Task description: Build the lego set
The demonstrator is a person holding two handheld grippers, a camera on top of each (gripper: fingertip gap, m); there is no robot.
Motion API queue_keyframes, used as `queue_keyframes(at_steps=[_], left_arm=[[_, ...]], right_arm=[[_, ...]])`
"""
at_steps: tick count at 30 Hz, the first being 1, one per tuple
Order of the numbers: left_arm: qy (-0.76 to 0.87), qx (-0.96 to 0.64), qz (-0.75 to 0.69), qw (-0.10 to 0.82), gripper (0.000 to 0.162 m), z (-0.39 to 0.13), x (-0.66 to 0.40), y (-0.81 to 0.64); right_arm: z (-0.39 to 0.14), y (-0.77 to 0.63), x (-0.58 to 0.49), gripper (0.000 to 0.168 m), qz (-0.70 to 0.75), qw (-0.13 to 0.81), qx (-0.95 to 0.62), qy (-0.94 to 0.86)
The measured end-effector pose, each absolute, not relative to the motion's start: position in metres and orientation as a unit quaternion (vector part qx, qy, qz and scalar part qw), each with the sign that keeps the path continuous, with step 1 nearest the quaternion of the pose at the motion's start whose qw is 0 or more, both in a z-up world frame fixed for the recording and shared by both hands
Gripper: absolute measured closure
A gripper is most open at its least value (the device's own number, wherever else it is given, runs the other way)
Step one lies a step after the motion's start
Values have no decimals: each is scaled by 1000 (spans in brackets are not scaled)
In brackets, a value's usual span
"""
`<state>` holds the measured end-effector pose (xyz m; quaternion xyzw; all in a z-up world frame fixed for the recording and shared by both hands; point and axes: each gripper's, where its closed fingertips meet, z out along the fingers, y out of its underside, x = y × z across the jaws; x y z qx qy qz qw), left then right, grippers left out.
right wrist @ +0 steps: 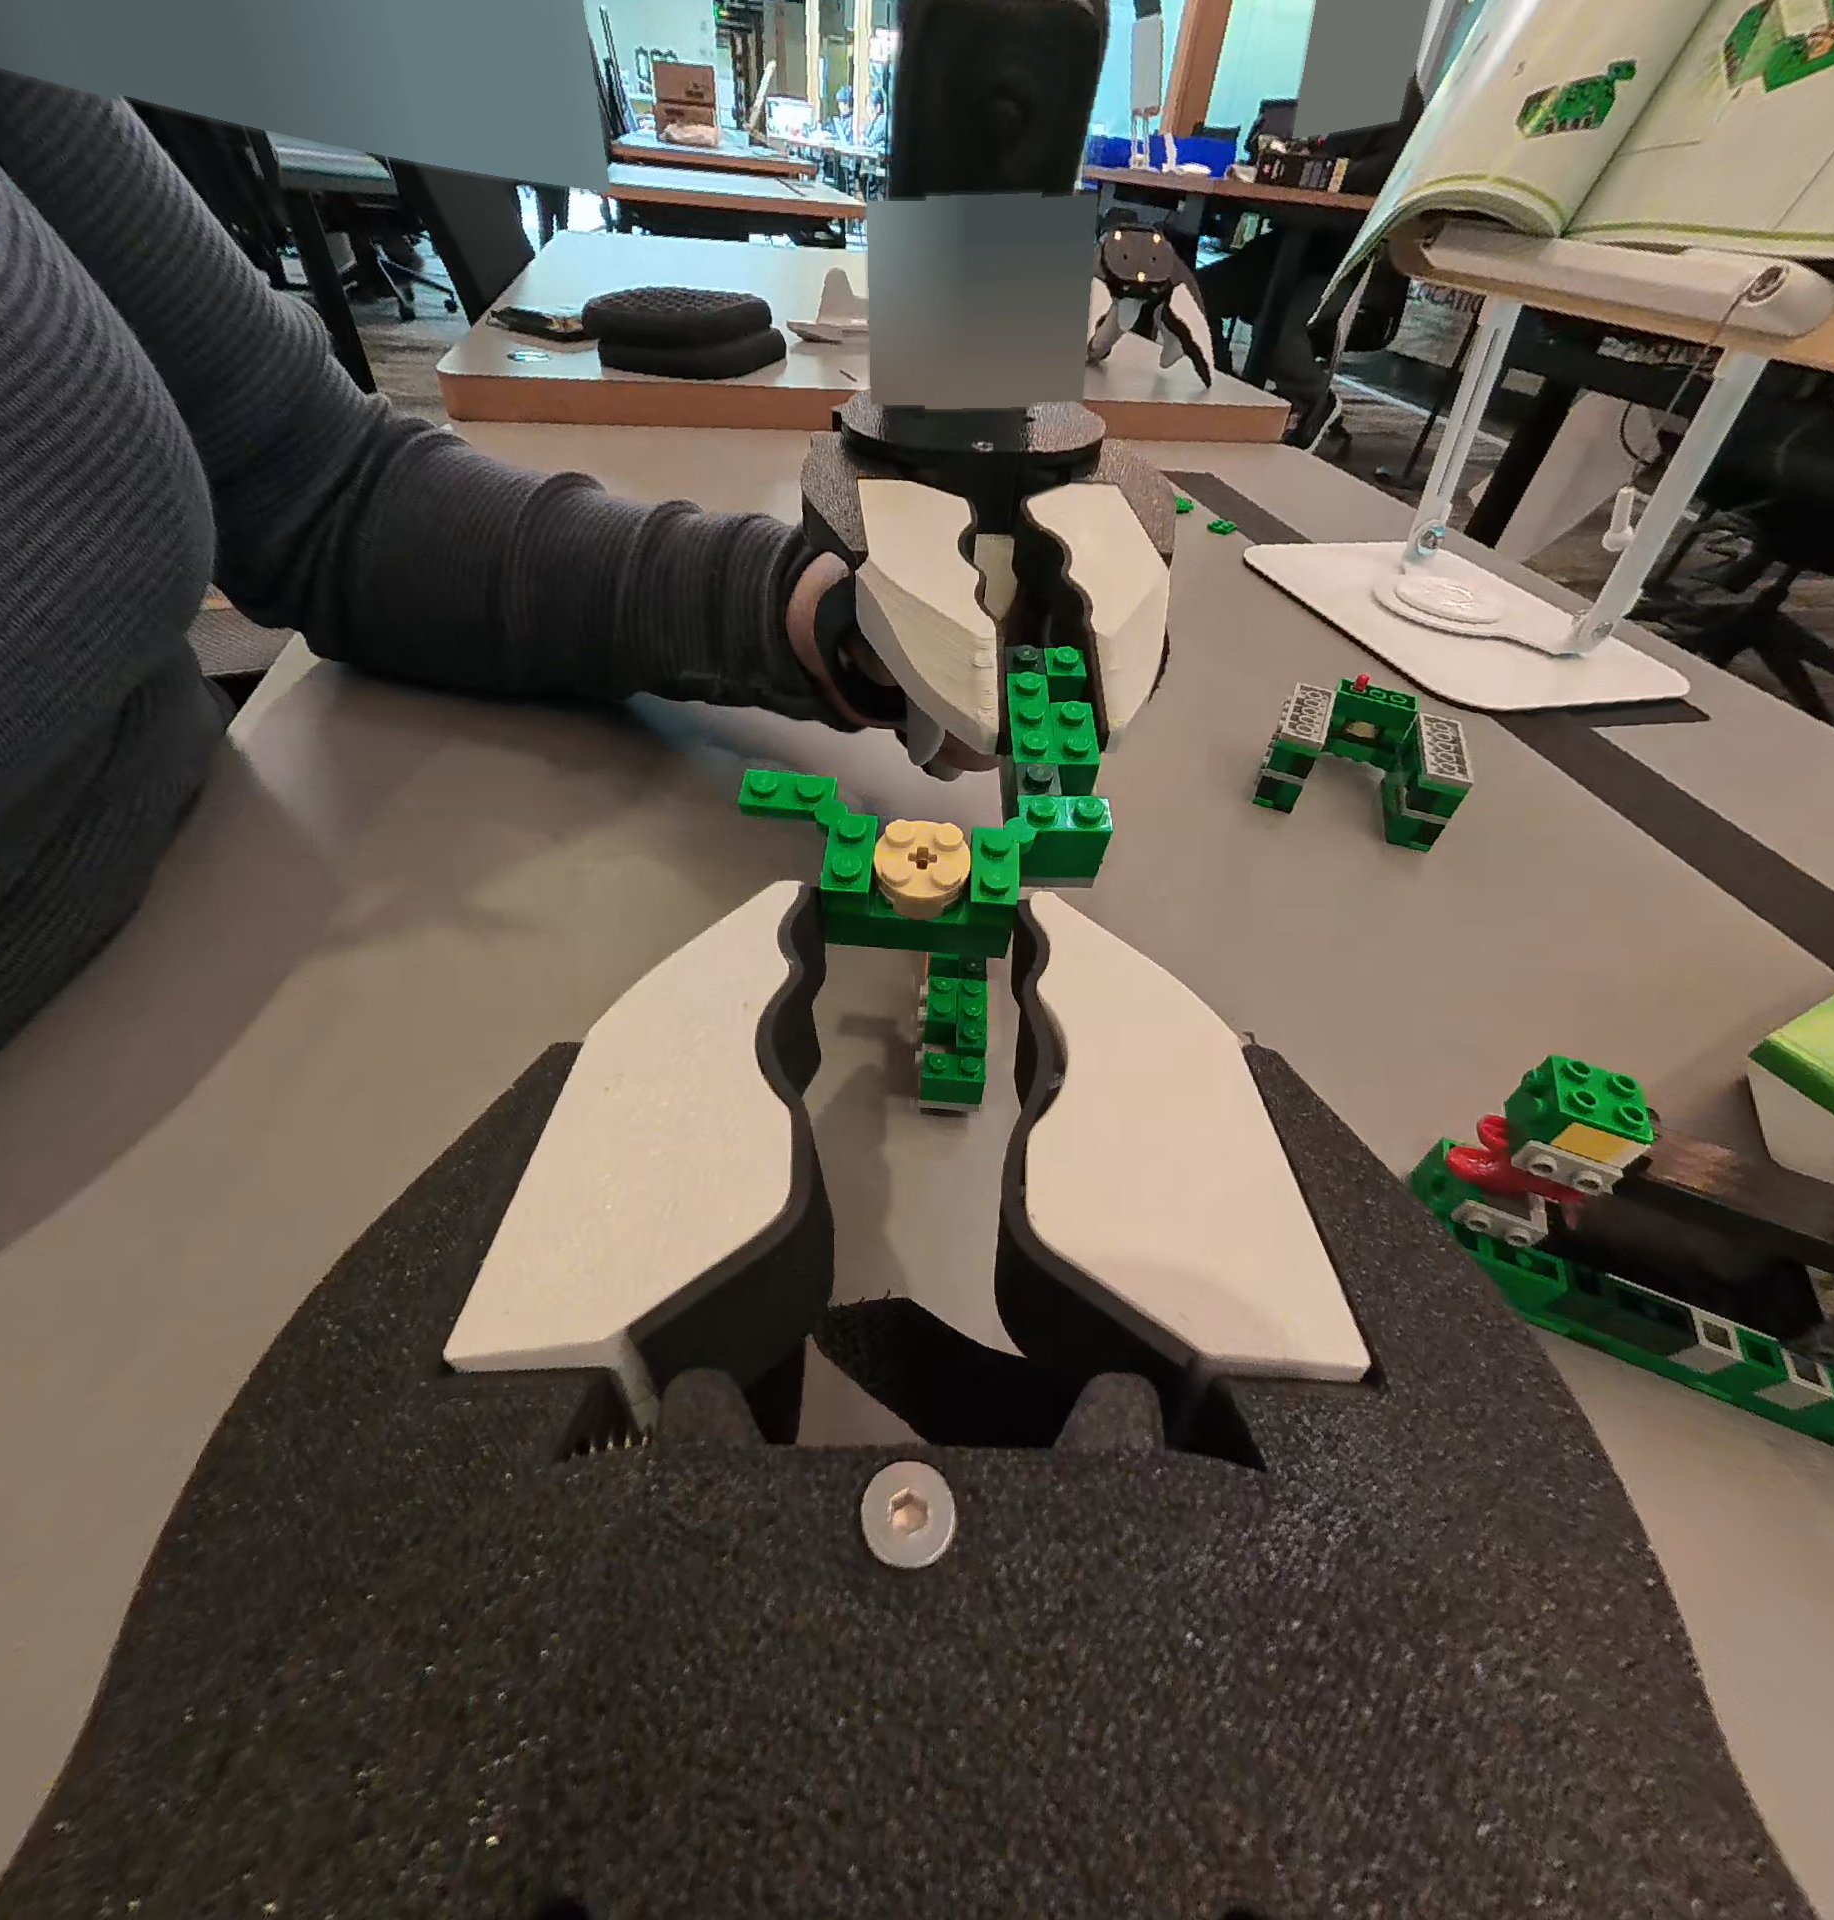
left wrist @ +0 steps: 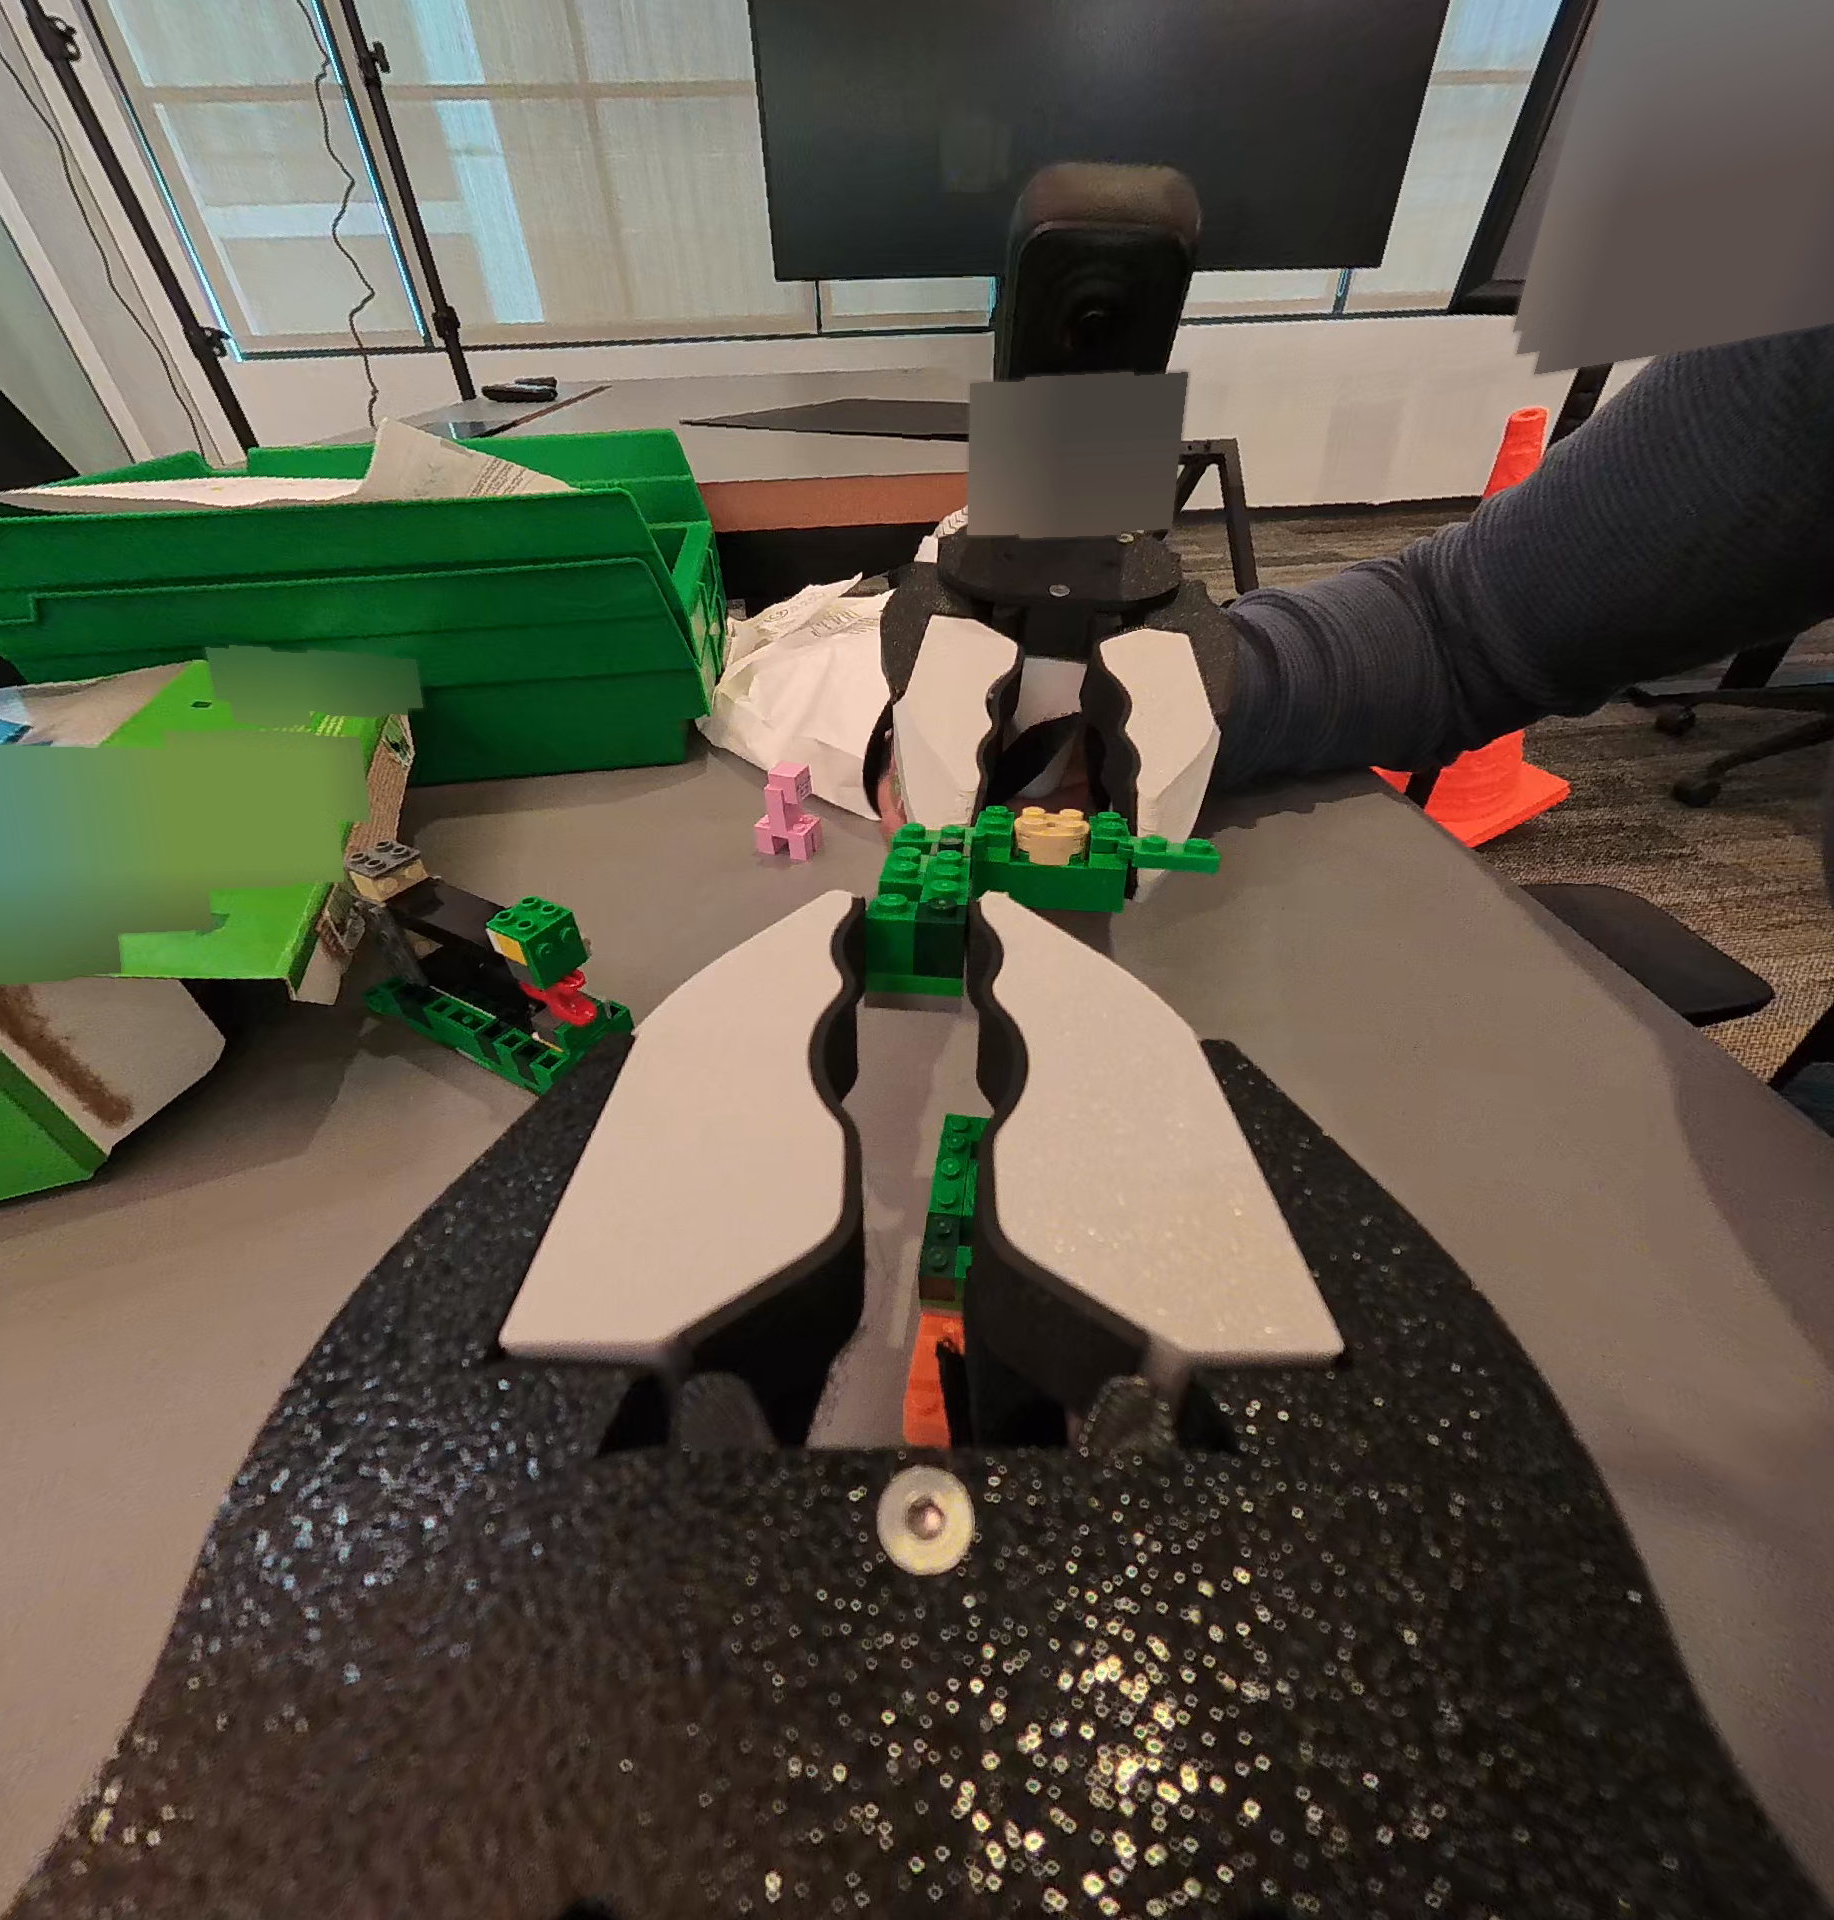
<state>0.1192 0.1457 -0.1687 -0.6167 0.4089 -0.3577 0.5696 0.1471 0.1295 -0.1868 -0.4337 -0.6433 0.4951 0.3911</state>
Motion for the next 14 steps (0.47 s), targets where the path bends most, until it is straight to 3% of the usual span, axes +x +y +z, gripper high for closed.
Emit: queue_keyframes(at_steps=[2, 6, 14], left_arm=[[405, -622, -364, 562, 144, -170, 119, 146], [408, -654, -364, 522, 110, -179, 109, 142], [515, -731, -221, 389, 110, -241, 114, 133]], right_arm=[[-187, 130, 147, 134, 491, 391, -433, -647], [-192, 140, 149, 134, 466, 403, -444, -651], [-209, 162, 149, 134, 414, 408, -482, -656]])
